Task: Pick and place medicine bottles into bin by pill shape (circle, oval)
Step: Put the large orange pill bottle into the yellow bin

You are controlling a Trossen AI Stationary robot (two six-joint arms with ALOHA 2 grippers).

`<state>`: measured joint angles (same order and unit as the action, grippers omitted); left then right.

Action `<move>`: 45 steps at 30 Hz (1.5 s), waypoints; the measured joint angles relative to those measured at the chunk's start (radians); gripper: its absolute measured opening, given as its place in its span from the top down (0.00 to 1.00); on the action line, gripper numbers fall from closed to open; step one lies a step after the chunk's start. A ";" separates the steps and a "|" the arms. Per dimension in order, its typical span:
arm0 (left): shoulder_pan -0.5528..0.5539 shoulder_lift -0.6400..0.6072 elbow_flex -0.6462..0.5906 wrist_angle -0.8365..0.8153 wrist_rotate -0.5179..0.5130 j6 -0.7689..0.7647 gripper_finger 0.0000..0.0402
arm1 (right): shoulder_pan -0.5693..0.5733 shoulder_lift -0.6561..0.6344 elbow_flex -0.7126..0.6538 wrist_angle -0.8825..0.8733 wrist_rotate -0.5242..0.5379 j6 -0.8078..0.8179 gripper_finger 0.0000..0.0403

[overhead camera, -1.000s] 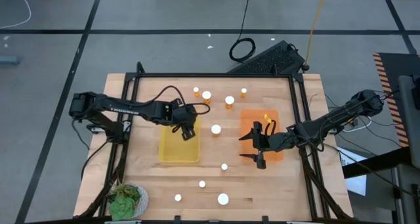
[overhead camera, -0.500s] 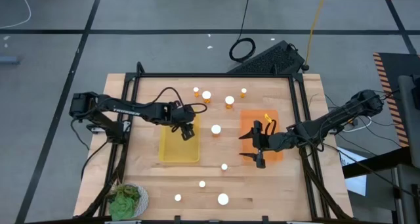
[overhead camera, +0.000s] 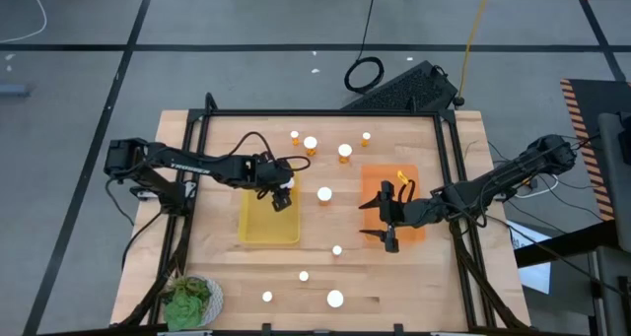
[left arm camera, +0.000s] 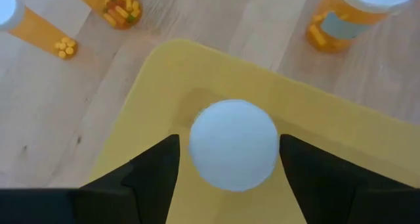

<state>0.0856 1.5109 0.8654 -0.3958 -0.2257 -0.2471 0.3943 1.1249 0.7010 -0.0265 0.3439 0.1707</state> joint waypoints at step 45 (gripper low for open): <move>-0.206 -0.232 0.087 0.063 -0.118 0.028 0.34 | -0.028 0.043 0.000 -0.088 0.049 0.053 0.26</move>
<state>-0.1200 1.2789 0.9521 -0.3324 -0.3435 -0.2191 0.3660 1.1675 0.7010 -0.1143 0.3928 0.2237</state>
